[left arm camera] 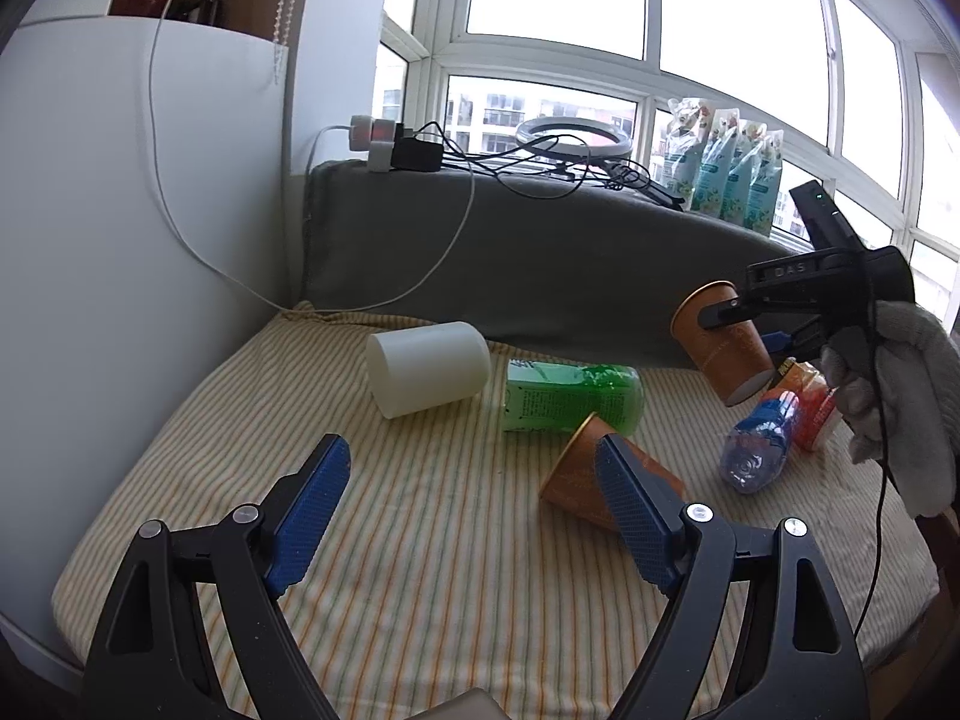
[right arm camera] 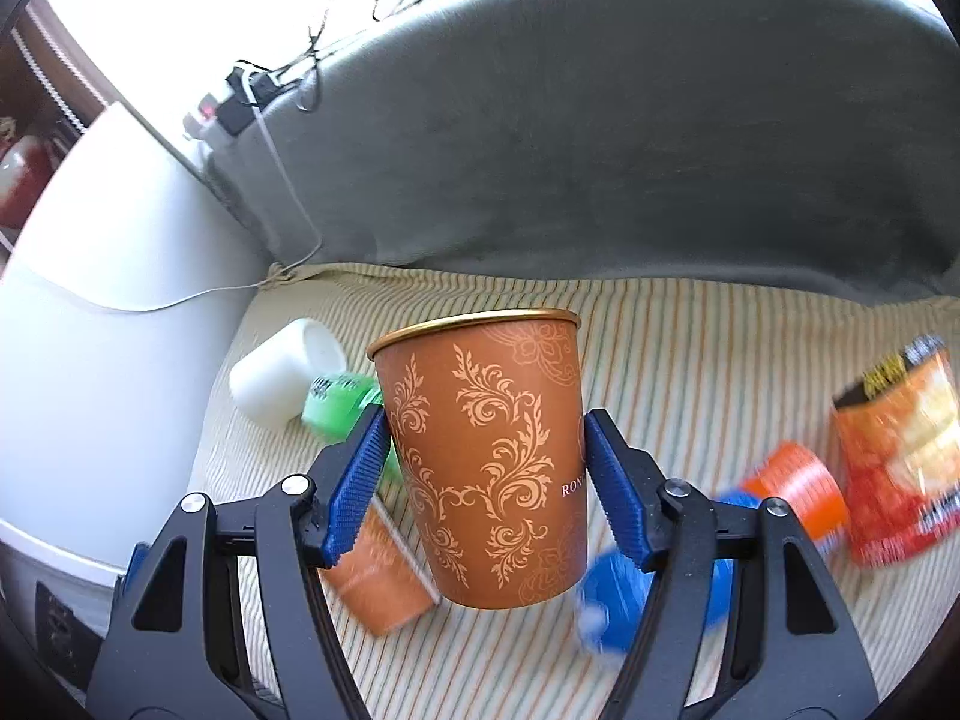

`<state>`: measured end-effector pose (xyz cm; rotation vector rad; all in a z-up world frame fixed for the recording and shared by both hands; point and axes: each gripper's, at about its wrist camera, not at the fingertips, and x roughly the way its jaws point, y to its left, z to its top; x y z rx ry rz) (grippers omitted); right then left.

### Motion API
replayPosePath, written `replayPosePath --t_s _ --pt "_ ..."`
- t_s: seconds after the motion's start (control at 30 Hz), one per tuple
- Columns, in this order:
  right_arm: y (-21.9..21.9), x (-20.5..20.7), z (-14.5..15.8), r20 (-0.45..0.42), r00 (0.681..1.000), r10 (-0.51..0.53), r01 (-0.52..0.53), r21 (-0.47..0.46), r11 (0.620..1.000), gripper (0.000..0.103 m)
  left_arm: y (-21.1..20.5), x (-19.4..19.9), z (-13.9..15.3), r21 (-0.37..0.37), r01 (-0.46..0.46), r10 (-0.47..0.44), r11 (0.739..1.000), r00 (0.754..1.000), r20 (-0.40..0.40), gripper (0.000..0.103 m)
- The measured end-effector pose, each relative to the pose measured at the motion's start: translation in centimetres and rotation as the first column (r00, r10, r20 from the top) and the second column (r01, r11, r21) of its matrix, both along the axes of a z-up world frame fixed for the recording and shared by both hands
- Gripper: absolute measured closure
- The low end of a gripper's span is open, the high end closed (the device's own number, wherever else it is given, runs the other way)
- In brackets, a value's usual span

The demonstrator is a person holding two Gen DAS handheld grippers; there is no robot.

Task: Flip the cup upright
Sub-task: 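Lift the orange cup with the right gripper and carry it across the cushion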

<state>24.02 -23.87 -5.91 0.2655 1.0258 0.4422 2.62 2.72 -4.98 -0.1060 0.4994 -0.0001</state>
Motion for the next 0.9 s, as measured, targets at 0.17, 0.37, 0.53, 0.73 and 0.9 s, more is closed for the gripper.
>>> replayPosePath --t_s 0.17,0.37,0.53,0.73,0.9 --pt "-1.7 -3.7 0.9 0.019 1.000 0.004 -0.004 0.026 1.000 0.034 -0.9 -0.6 0.3 0.000 0.024 -0.024 1.000 1.000 0.002 0.020" --pt "-3.1 -8.4 0.6 0.022 1.000 0.006 -0.007 0.040 0.999 0.034 -1.6 -0.9 0.3 -0.010 0.052 -0.053 0.999 0.999 -0.010 0.020" --pt "-4.0 -11.6 -1.2 -0.031 1.000 -0.005 0.007 0.073 0.997 0.034 -2.3 -1.2 0.3 -0.021 0.083 -0.084 0.996 0.996 -0.024 0.020" --pt "-4.2 -14.1 -3.8 -0.086 0.996 -0.005 0.016 0.120 0.993 0.034 -2.9 -1.7 0.3 -0.044 0.118 -0.120 0.992 0.992 -0.049 0.020" --pt "-4.0 -14.8 -5.9 -0.137 0.990 -0.016 0.035 0.136 0.990 0.034 -3.5 -2.0 0.2 -0.065 0.145 -0.149 0.987 0.986 -0.069 0.020"
